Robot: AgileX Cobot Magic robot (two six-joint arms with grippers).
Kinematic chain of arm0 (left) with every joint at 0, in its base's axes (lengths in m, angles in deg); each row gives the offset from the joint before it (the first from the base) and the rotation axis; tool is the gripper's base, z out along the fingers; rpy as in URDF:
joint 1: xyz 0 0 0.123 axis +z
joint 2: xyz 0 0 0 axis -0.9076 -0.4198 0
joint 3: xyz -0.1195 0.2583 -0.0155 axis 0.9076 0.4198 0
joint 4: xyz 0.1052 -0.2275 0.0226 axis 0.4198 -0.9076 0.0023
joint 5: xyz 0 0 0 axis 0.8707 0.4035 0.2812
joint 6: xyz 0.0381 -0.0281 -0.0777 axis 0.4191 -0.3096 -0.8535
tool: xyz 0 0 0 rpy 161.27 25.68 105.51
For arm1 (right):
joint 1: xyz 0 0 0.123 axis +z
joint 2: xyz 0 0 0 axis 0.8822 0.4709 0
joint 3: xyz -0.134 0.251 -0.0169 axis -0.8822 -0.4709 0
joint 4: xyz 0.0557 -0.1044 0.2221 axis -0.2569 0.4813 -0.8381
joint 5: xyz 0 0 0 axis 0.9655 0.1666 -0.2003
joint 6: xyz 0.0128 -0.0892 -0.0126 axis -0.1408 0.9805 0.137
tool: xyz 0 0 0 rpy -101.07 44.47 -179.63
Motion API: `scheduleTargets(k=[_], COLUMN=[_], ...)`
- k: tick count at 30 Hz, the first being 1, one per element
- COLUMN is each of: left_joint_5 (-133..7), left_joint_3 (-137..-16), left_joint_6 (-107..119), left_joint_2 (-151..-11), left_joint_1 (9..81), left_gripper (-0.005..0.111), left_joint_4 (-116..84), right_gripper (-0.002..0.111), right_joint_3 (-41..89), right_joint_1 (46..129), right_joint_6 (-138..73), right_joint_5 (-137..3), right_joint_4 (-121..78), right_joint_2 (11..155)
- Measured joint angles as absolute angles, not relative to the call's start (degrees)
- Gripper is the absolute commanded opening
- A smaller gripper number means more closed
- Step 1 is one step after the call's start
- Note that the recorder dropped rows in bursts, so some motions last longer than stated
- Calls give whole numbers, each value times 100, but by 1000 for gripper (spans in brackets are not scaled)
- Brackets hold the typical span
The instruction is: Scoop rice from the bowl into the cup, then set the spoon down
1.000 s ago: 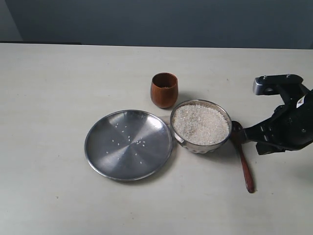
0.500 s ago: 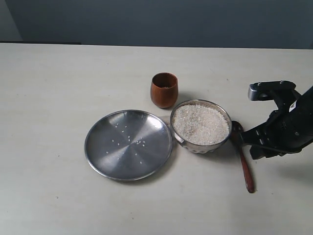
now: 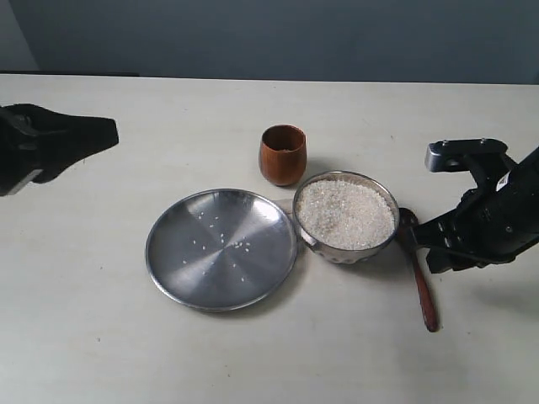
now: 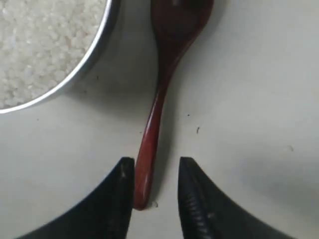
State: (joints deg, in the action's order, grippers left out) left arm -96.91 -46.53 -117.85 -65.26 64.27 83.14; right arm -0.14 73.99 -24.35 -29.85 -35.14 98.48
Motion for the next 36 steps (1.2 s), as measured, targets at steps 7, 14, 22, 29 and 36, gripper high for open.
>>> scheduleTargets(k=[7,14,22,29,36], left_joint_5=[-9659,-9446,-9246,-9236,-9236], left_joint_3=[-4663,-4663,-4663,-4663,-4663], left_joint_6=[-10770,-9935,-9847,-9847,-9847], left_joint_2=[-7388,-7661,-7661,-7661,-7661], left_joint_1=[6427,6427,6427,6427,6427], left_gripper=[0,0,0,0,0], left_joint_4=[8323,8361,8361,8361,8361], right_gripper=[31,31,31,31,31], right_joint_3=[-34,-59,-59,-59,-59], right_joint_1=[7399,7399,7541,7975,8039], right_joint_6=[-2435,-2370,-2336,-2367,-2653], right_joint_5=[-3039,-3324,-3522,-3639,-3694], right_joint_4=[-3524,-3828,-3886,-3886,-3864], right_joint_2=[10018,10284,10752,10959,10959])
